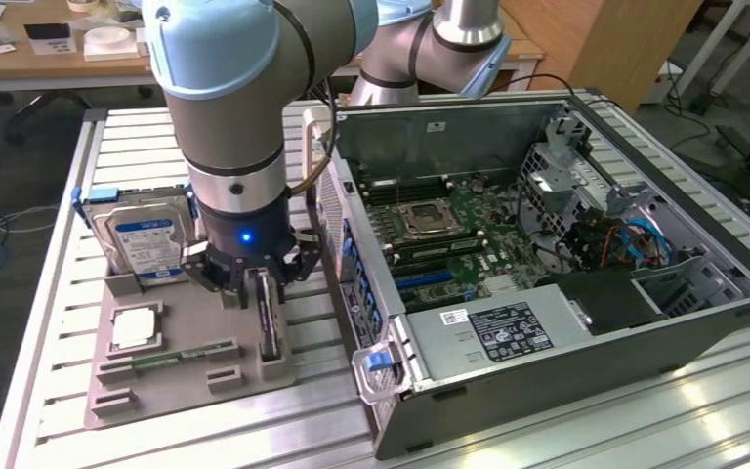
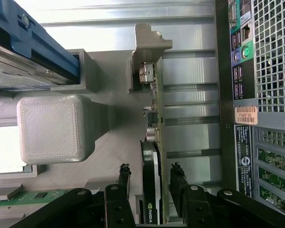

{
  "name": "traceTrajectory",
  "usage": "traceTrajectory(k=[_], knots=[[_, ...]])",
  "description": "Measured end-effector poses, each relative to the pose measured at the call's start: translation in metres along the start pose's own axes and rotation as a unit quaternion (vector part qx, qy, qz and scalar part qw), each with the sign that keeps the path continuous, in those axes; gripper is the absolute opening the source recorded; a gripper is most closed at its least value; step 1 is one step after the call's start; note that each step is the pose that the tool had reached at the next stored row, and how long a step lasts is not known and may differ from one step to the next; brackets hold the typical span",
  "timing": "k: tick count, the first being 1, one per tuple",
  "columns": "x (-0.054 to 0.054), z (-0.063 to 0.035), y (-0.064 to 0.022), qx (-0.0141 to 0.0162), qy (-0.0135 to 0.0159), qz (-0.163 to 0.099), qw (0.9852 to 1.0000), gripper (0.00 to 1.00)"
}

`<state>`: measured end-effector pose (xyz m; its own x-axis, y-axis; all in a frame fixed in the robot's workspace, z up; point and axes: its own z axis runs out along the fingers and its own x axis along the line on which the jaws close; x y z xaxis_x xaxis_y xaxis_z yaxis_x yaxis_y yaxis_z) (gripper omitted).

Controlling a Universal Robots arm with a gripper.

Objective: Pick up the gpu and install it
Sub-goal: 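Pick up the gpu and move the gpu toward the slot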

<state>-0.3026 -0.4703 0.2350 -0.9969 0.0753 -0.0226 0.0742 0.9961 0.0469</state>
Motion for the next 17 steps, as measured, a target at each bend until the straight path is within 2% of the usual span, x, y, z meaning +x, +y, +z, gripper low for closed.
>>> traceTrajectory(k=[17], knots=[[-0.0009, 0.0014, -0.0024, 0.0, 0.0, 0.0, 1.0, 0.47]])
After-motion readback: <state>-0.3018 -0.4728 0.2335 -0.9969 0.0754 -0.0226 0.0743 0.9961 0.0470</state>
